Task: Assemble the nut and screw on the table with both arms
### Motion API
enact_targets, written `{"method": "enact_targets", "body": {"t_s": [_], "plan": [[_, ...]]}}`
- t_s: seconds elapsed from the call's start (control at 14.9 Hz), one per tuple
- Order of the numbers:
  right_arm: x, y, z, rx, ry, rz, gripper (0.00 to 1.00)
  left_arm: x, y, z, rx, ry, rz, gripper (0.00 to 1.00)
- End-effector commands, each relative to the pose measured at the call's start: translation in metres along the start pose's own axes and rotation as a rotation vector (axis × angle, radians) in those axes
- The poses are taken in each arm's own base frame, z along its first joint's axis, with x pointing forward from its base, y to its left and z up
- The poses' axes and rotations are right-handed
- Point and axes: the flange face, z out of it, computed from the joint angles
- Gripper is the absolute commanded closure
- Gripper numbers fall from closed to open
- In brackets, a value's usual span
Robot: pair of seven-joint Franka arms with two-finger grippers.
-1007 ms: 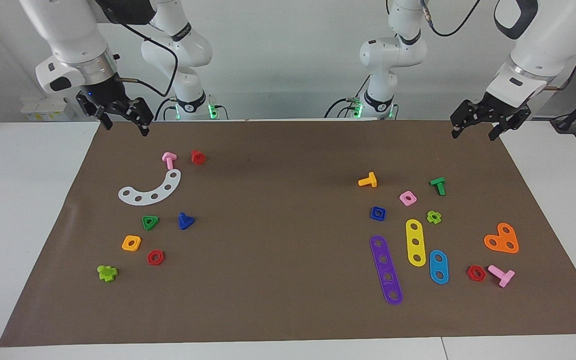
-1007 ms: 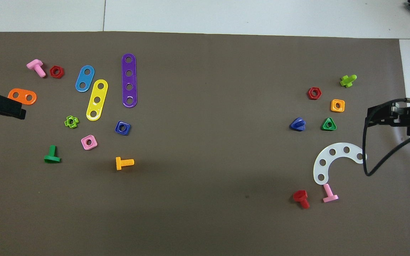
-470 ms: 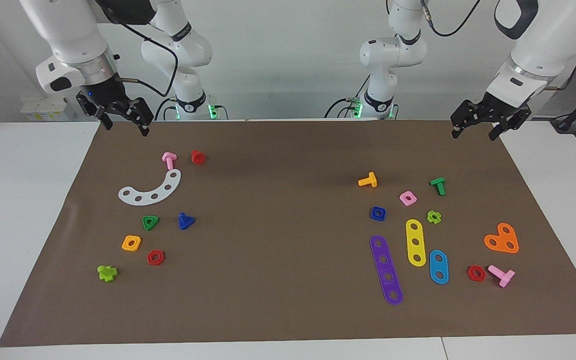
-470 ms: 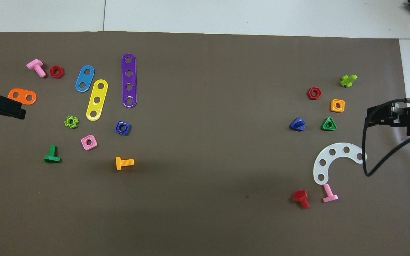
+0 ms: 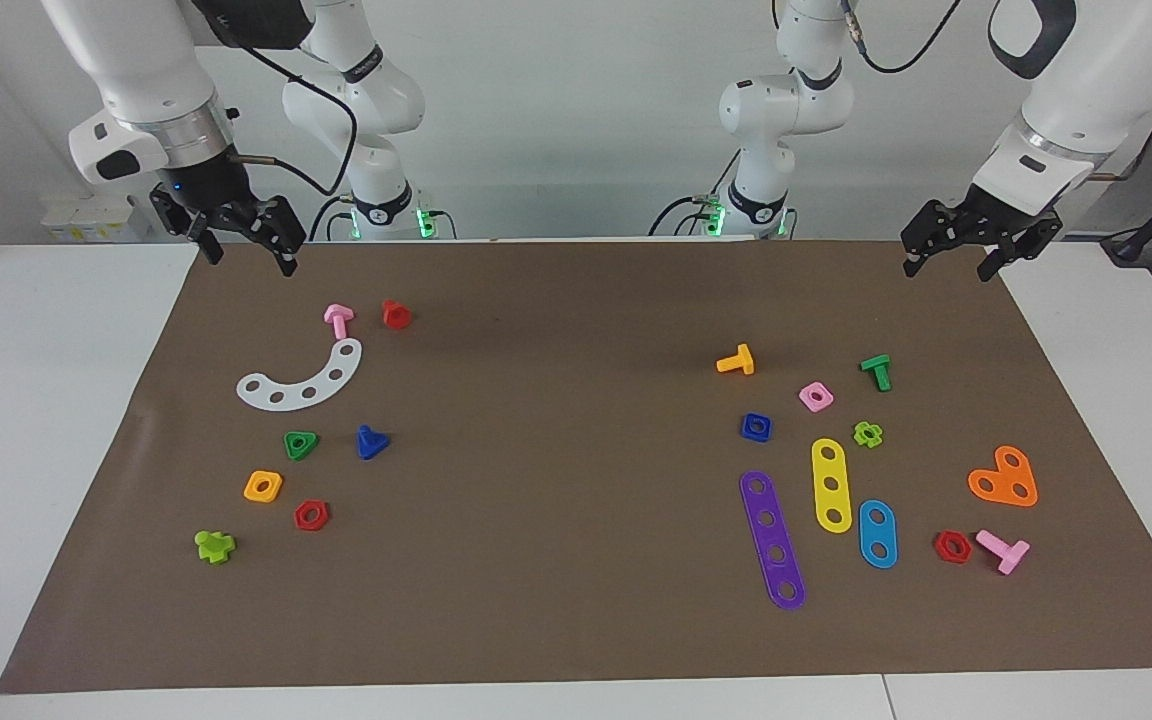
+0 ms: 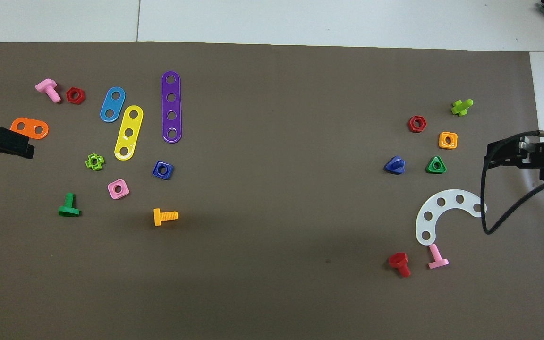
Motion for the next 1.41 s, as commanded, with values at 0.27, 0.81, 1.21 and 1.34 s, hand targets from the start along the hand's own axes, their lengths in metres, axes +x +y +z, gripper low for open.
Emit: {"method": "enact_targets", "body": {"t_s": [0.27, 0.81, 1.21, 1.34], "plan": [[0.013, -0.020, 0.051, 0.035, 0.048, -0.047, 0.01, -0.022, 0.036, 0.073, 0.009, 0.056, 0.006, 0.00], [0.048, -0.053, 0.165, 0.043, 0.046, -0.075, 0.01, 0.016, 0.111, 0.190, 0.003, 0.093, 0.206, 0.09], [0.039, -0.069, 0.252, 0.048, 0.053, -0.101, 0.03, 0.021, 0.135, 0.260, -0.009, 0.077, 0.262, 0.16], [0.036, -0.077, 0.277, 0.048, 0.051, -0.114, 0.04, 0.023, 0.139, 0.281, -0.008, 0.095, 0.270, 0.16]]}}
